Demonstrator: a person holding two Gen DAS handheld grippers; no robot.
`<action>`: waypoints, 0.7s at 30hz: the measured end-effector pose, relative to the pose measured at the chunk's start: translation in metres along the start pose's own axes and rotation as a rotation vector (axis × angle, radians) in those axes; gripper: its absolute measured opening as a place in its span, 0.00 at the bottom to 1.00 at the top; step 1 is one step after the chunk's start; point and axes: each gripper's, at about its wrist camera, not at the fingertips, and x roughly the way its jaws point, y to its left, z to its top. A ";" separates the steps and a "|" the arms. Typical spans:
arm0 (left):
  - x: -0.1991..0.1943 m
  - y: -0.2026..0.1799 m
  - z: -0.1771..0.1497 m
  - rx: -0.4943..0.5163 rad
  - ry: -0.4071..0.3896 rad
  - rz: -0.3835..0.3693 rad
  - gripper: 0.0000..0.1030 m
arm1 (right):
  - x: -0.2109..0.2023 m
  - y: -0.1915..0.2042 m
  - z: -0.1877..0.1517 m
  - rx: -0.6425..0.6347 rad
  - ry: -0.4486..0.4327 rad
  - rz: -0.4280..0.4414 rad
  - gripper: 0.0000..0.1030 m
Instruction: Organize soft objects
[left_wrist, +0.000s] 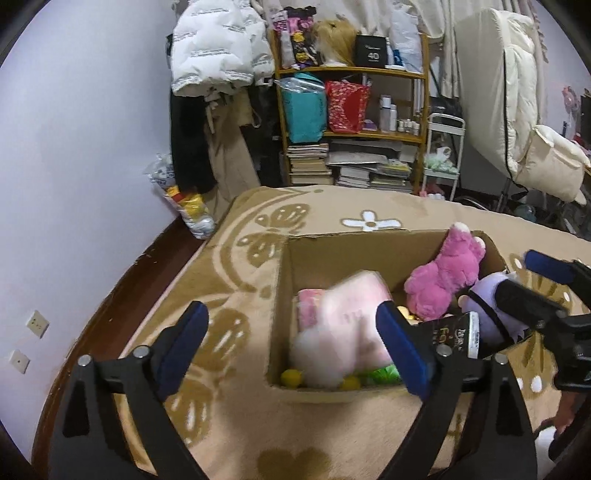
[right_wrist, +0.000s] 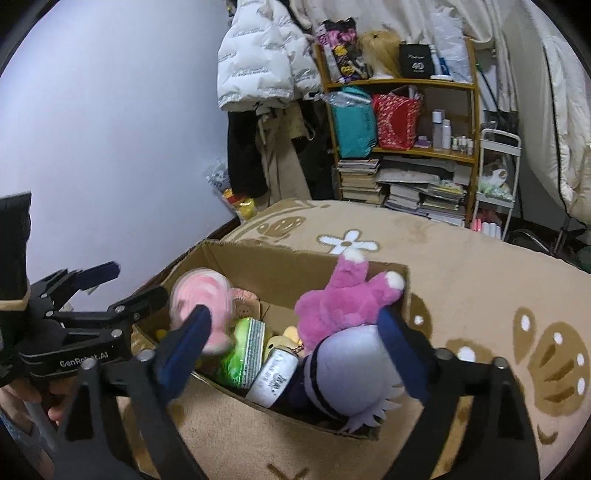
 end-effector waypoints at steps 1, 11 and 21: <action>-0.004 0.001 0.000 -0.001 -0.002 0.008 0.91 | -0.004 -0.001 0.001 0.009 -0.006 -0.003 1.00; -0.076 0.012 -0.001 0.031 -0.075 0.093 0.98 | -0.056 0.010 0.010 0.029 -0.037 -0.005 1.00; -0.161 0.030 -0.017 -0.013 -0.146 0.129 1.00 | -0.127 0.038 0.009 0.007 -0.091 -0.011 1.00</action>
